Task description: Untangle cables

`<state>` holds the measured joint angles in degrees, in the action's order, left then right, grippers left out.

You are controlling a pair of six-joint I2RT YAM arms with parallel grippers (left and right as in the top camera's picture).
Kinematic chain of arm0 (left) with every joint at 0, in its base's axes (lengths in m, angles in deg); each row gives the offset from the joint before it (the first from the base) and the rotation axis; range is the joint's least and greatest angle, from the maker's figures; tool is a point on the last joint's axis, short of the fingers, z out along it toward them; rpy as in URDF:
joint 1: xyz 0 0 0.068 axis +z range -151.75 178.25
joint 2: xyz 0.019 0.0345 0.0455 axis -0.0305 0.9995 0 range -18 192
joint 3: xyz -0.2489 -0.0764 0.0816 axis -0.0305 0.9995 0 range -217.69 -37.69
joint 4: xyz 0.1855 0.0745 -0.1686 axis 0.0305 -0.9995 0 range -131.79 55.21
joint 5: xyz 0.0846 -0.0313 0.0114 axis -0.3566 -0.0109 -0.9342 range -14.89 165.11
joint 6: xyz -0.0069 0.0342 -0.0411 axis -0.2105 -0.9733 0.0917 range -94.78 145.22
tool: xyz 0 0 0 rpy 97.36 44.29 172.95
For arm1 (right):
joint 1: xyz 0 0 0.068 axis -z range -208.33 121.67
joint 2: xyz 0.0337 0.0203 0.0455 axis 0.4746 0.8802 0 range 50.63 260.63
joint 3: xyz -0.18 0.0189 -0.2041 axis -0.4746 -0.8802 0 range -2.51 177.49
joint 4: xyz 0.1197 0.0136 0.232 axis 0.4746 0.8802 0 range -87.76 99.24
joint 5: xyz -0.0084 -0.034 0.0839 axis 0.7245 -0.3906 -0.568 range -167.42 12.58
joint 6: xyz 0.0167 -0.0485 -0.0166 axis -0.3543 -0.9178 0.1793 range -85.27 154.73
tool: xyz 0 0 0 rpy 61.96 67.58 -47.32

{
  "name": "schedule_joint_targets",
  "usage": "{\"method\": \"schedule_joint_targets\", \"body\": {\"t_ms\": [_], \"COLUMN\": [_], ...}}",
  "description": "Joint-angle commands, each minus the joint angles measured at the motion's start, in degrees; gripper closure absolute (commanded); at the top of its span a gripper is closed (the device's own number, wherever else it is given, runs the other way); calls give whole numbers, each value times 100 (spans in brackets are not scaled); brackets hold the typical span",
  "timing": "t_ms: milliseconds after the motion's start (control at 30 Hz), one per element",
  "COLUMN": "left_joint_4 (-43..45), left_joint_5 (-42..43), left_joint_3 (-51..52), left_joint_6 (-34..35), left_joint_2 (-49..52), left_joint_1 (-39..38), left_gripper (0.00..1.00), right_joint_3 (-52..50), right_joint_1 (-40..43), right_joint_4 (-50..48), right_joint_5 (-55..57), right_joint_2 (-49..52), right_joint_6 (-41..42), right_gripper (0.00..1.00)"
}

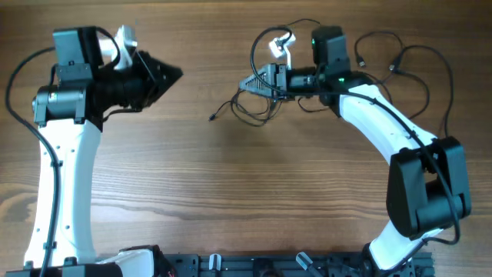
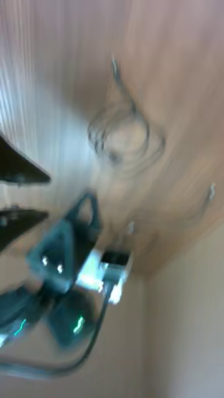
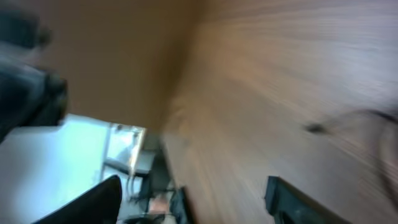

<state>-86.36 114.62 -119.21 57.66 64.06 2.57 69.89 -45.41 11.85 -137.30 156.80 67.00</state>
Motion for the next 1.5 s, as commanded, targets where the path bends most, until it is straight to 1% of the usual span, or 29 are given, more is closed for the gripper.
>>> {"method": "schedule_joint_targets", "body": {"t_ms": [0,33,67,100,200,300,367,433,500,533,567,600,633,700,733,767,800,833,867,933,967,1000,1033,1100,1200,1267,1333,1400,1467], "left_joint_4": [-640,-791,-837,-826,-831,-822,-776,-824,-828,-824,-824,-824,-824,-848,-852,-846,-826,-793,-776,-660,-616,-479,-299,4,629,820,1040,1213,1307], "left_joint_5": [-1996,-2120,-2118,-2118,-2116,-2118,-2122,-2120,-2116,-2118,-2118,-2118,-2116,-2111,-2111,-2111,-2109,-2063,-1941,-988,-634,24,455,1036,2437,2557,2413,1941,1340], "left_joint_3": [-22,-7,15,55,155,269,372,391,391,391,391,391,391,391,391,391,391,391,391,391,391,391,391,391,391,391,391,391,391], "left_joint_6": [-400,-455,-592,-713,-809,-831,-1021,-1128,-1126,-1126,-1128,-1152,-1285,-1408,-1408,-1408,-1408,-1412,-1471,-2192,-2358,-2592,-2608,-2605,-2577,-2243,-1910,-1539,-1344], "left_joint_2": [57,133,203,262,531,673,699,699,699,699,699,699,699,699,699,699,699,699,699,699,699,699,699,699,699,699,699,699,699], "left_joint_1": [31,31,17,-11,-151,-286,-367,-420,-426,-446,-470,-505,-525,-533,-533,-533,-533,-533,-533,-533,-533,-533,-533,-533,-533,-533,-533,-533,-533], "left_gripper": [80,78,75,71,65,60,58,54,54,54,54,49,45,40,38,30,26,19,18,13,11,9,6,4,1,1,0,0,0], "right_joint_3": [11,11,11,11,11,11,11,11,11,11,11,11,11,68,179,302,417,525,555,560,560,560,560,560,560,560,560,560,560], "right_joint_1": [-22,-20,-20,-20,-20,-20,-7,-4,-9,-9,-9,-9,-9,26,35,33,33,24,22,24,24,22,22,20,-68,-136,-254,-389,-538], "right_joint_4": [837,977,966,949,973,922,852,608,310,254,243,238,234,256,363,487,564,544,466,105,-26,-249,-428,-612,-625,-719,-848,-876,-920], "right_joint_5": [3467,4293,4577,4688,4892,4752,4723,4304,3978,3967,3965,3963,3945,3447,2955,2564,2251,1836,1663,1268,1139,918,715,553,422,310,278,278,275], "right_joint_2": [46,48,50,57,186,529,826,1108,1285,1338,1355,1353,1353,1281,1117,901,632,192,-85,-811,-1038,-1344,-1561,-1777,-1816,-1816,-1816,-1816,-1816], "right_joint_6": [-90,-192,-413,-459,-317,-214,-48,-28,-4,92,118,116,114,-109,-400,-710,-935,-1139,-1121,-850,-675,-470,-348,-173,-166,-168,-164,-170,-170], "right_gripper": [36,36,35,32,31,32,36,38,46,55,72,88,96,96,96,95,96,95,96,96,95,95,96,96,96,96,96,96,96]}}
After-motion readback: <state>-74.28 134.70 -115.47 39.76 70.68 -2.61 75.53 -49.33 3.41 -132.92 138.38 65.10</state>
